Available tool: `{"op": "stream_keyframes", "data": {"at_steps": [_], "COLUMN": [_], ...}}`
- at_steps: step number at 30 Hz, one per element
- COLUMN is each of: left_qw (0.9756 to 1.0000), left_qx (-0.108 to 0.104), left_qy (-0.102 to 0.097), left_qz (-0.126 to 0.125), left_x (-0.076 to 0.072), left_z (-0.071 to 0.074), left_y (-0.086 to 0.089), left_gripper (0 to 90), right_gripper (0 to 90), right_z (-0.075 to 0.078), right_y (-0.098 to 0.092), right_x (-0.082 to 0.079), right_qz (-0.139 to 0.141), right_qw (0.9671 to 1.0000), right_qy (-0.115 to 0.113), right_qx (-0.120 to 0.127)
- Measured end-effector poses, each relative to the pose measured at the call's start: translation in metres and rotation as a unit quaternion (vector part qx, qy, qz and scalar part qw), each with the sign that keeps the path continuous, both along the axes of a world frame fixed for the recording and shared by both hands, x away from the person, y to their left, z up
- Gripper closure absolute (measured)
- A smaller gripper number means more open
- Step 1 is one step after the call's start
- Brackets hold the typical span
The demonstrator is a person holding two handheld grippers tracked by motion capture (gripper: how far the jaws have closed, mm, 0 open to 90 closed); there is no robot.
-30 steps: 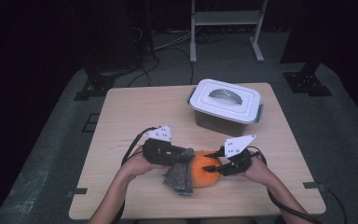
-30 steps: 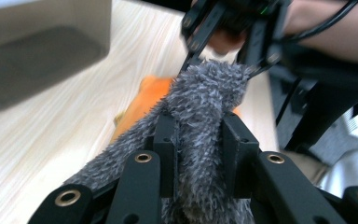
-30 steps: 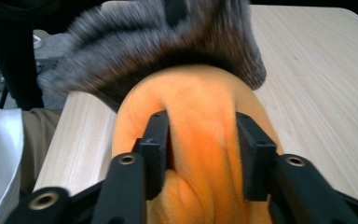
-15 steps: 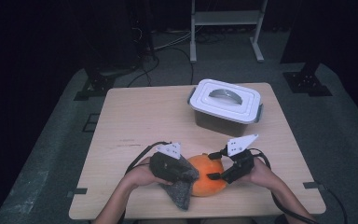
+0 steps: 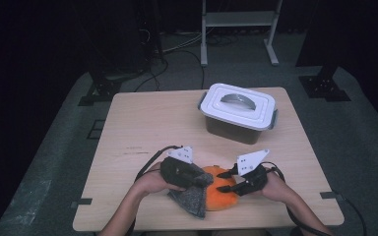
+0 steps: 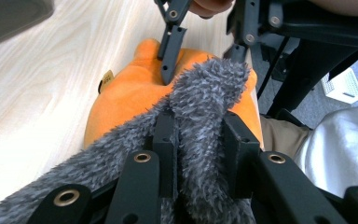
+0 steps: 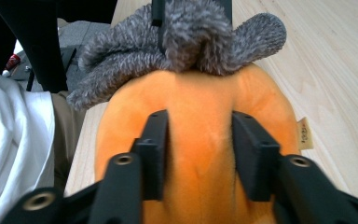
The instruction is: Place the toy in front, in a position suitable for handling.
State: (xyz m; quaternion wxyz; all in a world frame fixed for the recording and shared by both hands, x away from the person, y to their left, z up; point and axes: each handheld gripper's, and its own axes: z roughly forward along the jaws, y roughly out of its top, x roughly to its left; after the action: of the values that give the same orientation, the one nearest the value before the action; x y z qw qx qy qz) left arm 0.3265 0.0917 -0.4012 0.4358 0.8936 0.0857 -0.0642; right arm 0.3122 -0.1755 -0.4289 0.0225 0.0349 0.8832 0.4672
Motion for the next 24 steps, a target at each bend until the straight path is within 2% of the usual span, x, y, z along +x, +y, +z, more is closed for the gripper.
{"op": "stream_keyframes", "data": {"at_steps": [3, 7, 11, 12, 13, 15, 21, 23, 24], "left_qw": [0.9999, 0.9994, 0.9982, 0.9982, 0.9971, 0.9955, 0.9908, 0.9884, 0.9884], "left_qx": [0.008, 0.01, -0.015, -0.015, -0.024, -0.034, -0.035, -0.035, -0.035], "left_qy": [-0.007, -0.01, -0.004, -0.004, -0.007, -0.009, -0.028, -0.033, -0.033], "left_qz": [0.005, 0.031, 0.058, 0.058, 0.072, 0.088, 0.128, 0.144, 0.144], "left_x": [-0.001, 0.001, 0.0, 0.0, -0.001, -0.001, -0.006, -0.009, -0.009], "left_z": [0.001, 0.002, 0.003, 0.003, 0.006, 0.009, 0.024, 0.029, 0.029], "left_y": [0.009, 0.032, 0.059, 0.059, 0.072, 0.086, 0.126, 0.14, 0.14], "left_gripper": [71.5, 71.4, 71.4, 71.4, 71.4, 71.4, 71.2, 71.2, 71.0], "right_gripper": [63.7, 63.7, 63.4, 63.4, 63.2, 63.3, 63.2, 62.0, 62.0], "right_z": [0.0, 0.0, 0.0, 0.0, -0.001, -0.001, -0.001, -0.001, -0.001], "right_y": [-0.006, -0.011, -0.019, -0.019, -0.023, -0.025, -0.027, -0.027, -0.027], "right_x": [0.0, 0.001, 0.002, 0.002, 0.002, 0.002, 0.001, 0.001, 0.001], "right_qz": [-0.006, -0.014, -0.024, -0.024, -0.027, -0.031, -0.034, -0.035, -0.035], "right_qw": [0.9999, 0.9998, 0.9995, 0.9995, 0.9993, 0.999, 0.9988, 0.9987, 0.9987], "right_qy": [0.001, 0.005, 0.01, 0.01, 0.014, 0.017, 0.015, 0.02, 0.02], "right_qx": [0.008, 0.014, 0.019, 0.019, 0.023, 0.027, 0.031, 0.032, 0.032]}}
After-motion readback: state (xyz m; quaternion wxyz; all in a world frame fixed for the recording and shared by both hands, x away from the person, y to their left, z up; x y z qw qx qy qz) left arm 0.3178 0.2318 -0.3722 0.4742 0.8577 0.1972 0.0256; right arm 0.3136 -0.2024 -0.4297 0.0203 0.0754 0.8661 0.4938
